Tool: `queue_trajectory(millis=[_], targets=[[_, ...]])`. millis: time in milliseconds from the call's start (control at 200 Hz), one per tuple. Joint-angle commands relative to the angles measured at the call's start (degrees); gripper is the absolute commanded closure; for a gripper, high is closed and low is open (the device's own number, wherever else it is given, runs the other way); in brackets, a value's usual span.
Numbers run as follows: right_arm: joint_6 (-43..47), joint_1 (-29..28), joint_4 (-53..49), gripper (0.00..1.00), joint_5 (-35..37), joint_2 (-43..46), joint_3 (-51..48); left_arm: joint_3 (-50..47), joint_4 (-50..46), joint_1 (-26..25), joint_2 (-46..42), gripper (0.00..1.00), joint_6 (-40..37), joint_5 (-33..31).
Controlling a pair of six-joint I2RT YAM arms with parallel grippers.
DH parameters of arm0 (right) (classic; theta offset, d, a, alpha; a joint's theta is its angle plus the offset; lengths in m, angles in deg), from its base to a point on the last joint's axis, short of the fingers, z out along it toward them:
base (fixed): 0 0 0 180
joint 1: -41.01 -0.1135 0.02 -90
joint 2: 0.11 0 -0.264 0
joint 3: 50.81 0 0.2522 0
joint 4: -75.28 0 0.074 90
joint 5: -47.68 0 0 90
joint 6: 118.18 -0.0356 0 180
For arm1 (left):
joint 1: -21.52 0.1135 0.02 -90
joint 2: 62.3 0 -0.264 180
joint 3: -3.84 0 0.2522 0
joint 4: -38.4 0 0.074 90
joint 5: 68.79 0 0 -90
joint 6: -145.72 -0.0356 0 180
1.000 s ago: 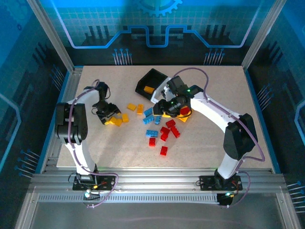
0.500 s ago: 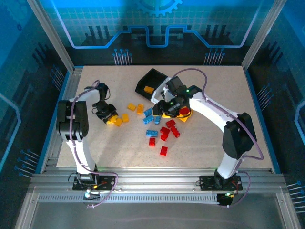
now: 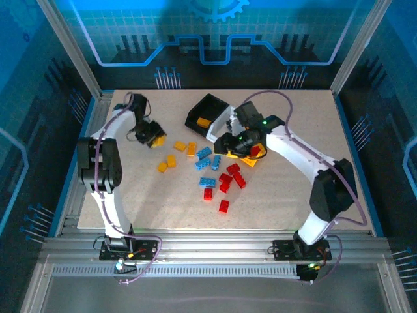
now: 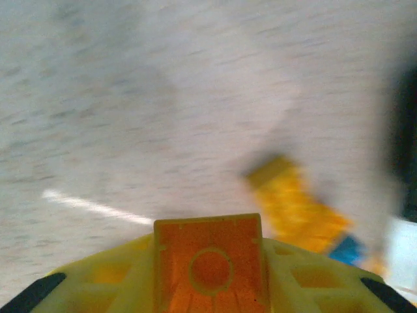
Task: Sort the legos into containers by color
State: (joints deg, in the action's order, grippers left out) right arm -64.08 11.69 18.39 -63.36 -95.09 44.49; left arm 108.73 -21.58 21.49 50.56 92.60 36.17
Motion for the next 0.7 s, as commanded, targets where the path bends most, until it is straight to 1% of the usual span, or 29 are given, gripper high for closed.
queue_trajectory(millis=[0,100,145,290,375,495,520,600,695], targets=[[-1.8,1.5,-0.3,0.42,-0.1,4.6,-2.3,9.3,5.9,-3.6,2.2,0.61,6.4,8.4],[-2.8,1.6,0.1,0.42,0.6,7.2,-4.2,18.9,7.7,-6.6,8.7,0.61,9.9,10.6],[-3.2,1.6,0.1,0.43,1.0,8.5,-5.1,24.9,7.8,-7.8,12.3,0.61,10.8,11.3],[-4.3,1.7,0.1,0.42,2.0,12.1,-7.8,40.8,6.2,-10.5,23.2,0.62,12.8,11.1],[-4.9,1.8,-0.2,0.42,3.1,14.3,-9.4,45.5,7.0,-11.2,27.4,0.61,14.6,11.3],[-5.7,2.1,-0.5,0.42,4.3,16.9,-11.4,47.6,8.3,-11.5,30.4,0.61,16.2,11.3],[-5.7,2.2,-0.6,0.42,4.4,17.3,-11.7,47.6,8.7,-11.5,30.7,0.58,16.3,11.5],[-5.9,2.4,-0.6,0.42,4.9,18.2,-12.6,47.6,8.9,-11.5,31.1,0.43,16.5,12.1],[-6.1,2.4,-0.3,0.42,4.8,18.4,-12.9,47.5,8.0,-11.6,30.3,0.37,15.6,12.5]])
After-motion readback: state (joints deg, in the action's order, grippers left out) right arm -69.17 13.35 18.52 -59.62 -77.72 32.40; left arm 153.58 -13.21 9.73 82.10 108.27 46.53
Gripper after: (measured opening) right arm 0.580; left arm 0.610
